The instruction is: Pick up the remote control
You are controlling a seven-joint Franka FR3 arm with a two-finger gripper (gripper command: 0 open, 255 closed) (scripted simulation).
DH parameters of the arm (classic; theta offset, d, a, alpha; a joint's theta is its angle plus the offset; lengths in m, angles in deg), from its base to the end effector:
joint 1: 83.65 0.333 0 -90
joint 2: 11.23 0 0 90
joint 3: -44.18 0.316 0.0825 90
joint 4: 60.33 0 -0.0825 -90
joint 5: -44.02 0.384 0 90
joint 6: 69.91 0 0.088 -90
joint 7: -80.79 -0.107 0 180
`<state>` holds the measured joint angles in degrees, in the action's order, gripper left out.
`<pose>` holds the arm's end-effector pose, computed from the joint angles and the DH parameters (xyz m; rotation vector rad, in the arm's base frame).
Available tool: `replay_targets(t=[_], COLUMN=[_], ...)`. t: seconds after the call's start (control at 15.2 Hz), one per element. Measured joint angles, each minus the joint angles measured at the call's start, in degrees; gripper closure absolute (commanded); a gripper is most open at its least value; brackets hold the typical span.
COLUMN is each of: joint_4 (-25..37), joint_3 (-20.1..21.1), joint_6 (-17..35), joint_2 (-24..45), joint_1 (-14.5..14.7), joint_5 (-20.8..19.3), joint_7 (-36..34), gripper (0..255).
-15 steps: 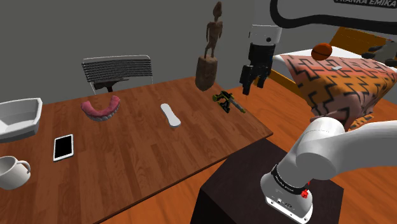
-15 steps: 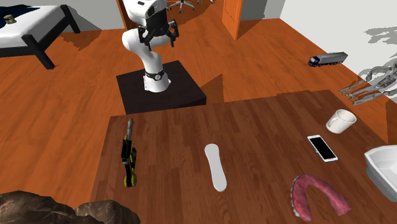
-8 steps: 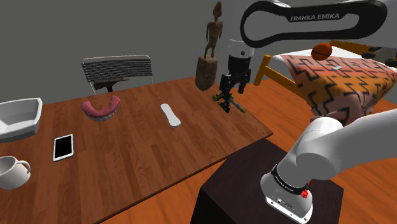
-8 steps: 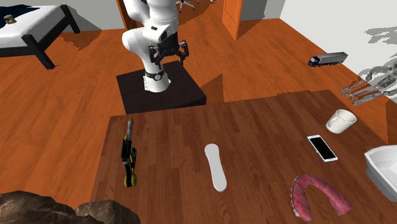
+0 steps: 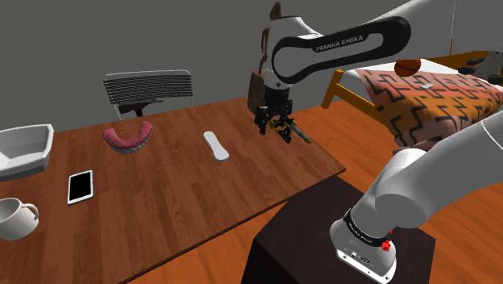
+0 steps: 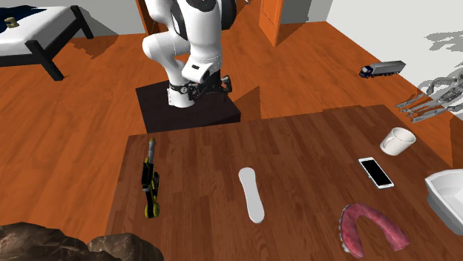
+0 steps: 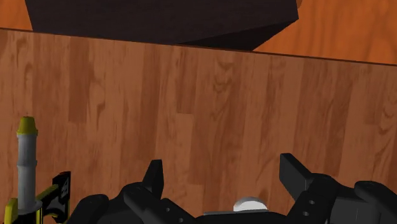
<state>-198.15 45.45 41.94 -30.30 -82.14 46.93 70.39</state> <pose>0.4250 0.0242 0.4295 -3.1014 0.2430 0.1932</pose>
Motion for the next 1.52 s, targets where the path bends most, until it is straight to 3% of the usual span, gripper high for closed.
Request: replay_targets(t=[0.73,1.06,1.52], joint_4=[12.1,20.1,35.4], joint_3=[0.9,0.9,0.5], joint_6=[15.1,19.2,20.8], joint_2=[24.3,35.2,50.3], joint_1=[0.4,0.8,1.6], joint_5=[-0.8,-1.5,-2.4], joint_7=[-2.5,-3.9,-5.4], gripper=[0,0,0])
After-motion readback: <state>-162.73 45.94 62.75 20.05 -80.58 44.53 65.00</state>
